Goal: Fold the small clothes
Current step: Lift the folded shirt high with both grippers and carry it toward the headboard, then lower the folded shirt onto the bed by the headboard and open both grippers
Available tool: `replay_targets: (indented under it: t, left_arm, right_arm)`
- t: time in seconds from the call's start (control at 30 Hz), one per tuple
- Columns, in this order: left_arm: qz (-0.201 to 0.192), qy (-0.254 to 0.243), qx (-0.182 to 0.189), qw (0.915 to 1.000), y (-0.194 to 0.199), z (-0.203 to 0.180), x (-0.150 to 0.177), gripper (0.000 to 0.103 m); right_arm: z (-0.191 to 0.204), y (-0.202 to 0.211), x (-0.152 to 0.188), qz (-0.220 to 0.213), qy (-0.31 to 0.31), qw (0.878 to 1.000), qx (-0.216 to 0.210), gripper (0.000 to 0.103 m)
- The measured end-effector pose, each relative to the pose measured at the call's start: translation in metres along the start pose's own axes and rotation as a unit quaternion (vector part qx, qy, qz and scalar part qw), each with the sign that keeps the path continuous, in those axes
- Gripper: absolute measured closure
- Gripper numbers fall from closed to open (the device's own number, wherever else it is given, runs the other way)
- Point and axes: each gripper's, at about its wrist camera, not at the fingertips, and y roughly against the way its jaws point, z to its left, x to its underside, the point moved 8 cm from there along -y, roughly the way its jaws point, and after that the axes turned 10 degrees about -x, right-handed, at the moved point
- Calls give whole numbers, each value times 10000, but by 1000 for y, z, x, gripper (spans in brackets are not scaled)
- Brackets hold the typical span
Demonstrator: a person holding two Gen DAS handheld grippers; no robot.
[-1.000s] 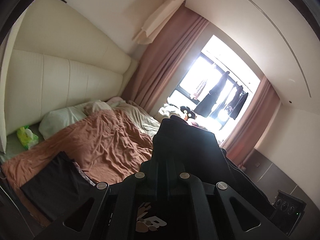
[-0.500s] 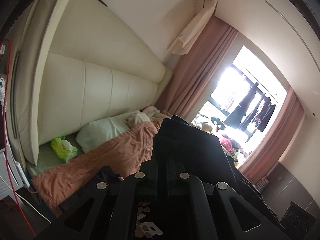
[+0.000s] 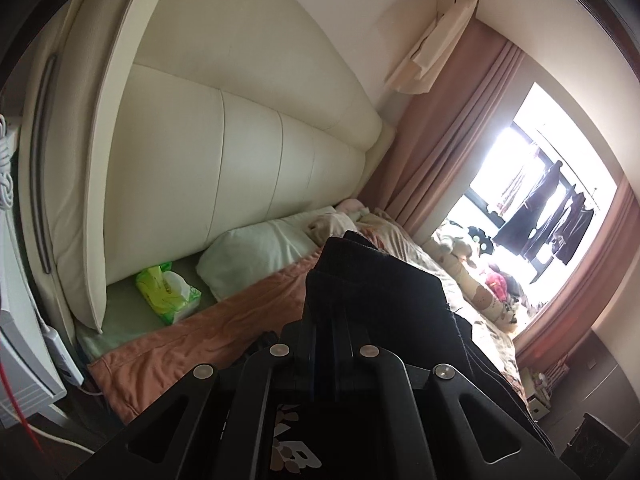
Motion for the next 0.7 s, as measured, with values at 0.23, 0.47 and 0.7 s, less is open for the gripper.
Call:
replay_targets:
  t: [0.23, 0.47, 0.7]
  left_arm:
    - [295, -36, -128, 9995, -70, -2, 5, 98]
    - [609, -202, -266, 9976, -139, -8, 19, 98]
    - [988, -429, -447, 9932, -210, -11, 44, 98]
  right_arm:
    - [-81, 3, -2, 112, -328, 9992, 217, 95]
    - [-154, 8, -1, 230, -676, 9969, 320, 95]
    - [-205, -17, 8, 402, -1057, 9928, 384, 95]
